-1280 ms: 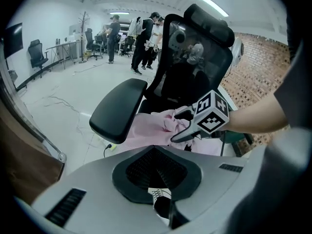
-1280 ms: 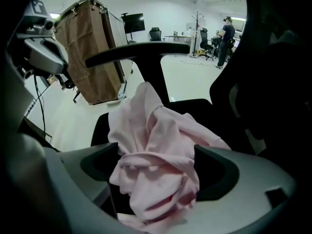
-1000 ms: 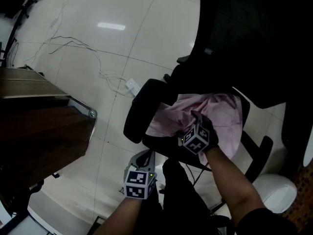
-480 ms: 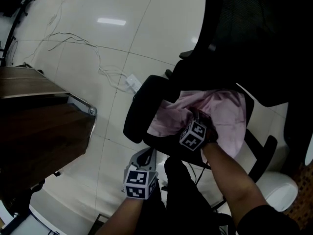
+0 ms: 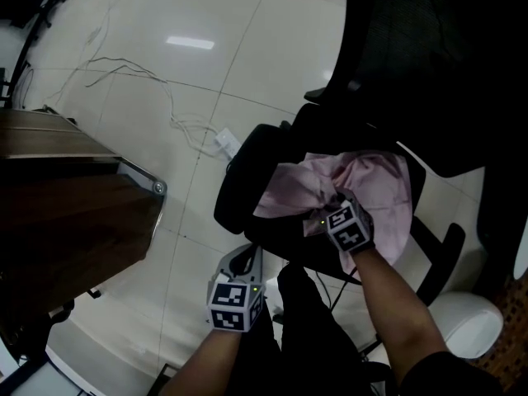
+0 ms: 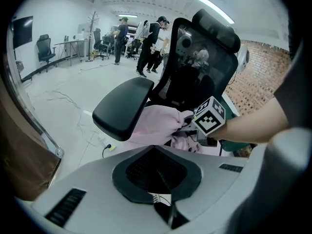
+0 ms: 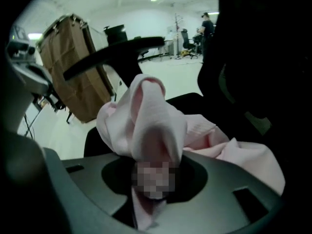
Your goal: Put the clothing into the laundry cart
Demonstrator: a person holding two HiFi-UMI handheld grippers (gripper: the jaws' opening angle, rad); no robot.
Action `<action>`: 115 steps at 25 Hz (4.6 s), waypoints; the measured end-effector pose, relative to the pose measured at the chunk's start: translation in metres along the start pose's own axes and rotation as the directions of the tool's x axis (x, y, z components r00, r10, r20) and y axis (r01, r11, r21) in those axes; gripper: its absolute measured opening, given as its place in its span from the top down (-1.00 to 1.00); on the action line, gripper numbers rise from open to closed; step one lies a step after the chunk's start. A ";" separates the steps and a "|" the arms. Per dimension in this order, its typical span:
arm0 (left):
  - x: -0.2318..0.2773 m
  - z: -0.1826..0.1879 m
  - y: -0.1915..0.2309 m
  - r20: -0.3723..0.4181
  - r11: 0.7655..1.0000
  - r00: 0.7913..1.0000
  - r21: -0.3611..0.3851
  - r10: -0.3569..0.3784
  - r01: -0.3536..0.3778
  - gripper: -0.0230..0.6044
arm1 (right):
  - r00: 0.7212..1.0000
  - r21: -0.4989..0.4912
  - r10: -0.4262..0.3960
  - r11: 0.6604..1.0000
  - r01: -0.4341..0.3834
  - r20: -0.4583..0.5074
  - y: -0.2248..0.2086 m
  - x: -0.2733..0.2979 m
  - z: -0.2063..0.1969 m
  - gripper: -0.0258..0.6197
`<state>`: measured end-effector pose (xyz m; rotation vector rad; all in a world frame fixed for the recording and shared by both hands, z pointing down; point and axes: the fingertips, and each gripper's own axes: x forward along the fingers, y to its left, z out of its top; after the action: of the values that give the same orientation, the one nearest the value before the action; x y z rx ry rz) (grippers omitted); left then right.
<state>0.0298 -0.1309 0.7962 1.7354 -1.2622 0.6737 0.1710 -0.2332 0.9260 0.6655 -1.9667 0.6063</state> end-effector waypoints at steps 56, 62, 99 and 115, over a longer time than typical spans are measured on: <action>-0.484 0.107 0.101 0.659 0.952 0.717 0.007 0.225 -0.305 0.93 | 0.371 -0.082 0.181 0.960 -0.267 0.911 0.239 -0.605 0.389 0.51; -0.545 0.076 0.147 0.681 0.918 0.645 -0.106 0.346 -0.381 0.93 | 0.297 -0.202 0.293 0.931 -0.303 0.909 0.313 -0.624 0.443 0.51; -0.751 -0.030 0.305 0.684 0.755 0.377 -0.406 0.625 -0.515 0.93 | 0.303 -0.536 0.687 0.714 -0.450 0.661 0.723 -0.503 0.614 0.51; -0.753 -0.004 0.338 0.607 0.663 0.311 -0.523 0.731 -0.536 0.93 | 0.592 -0.568 0.642 0.748 -0.343 0.487 0.776 -0.329 0.688 0.33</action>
<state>-0.5443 0.1886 0.2969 1.2635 -2.6595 0.0835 -0.6398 -0.0488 0.2234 -0.0172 -2.9045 0.2406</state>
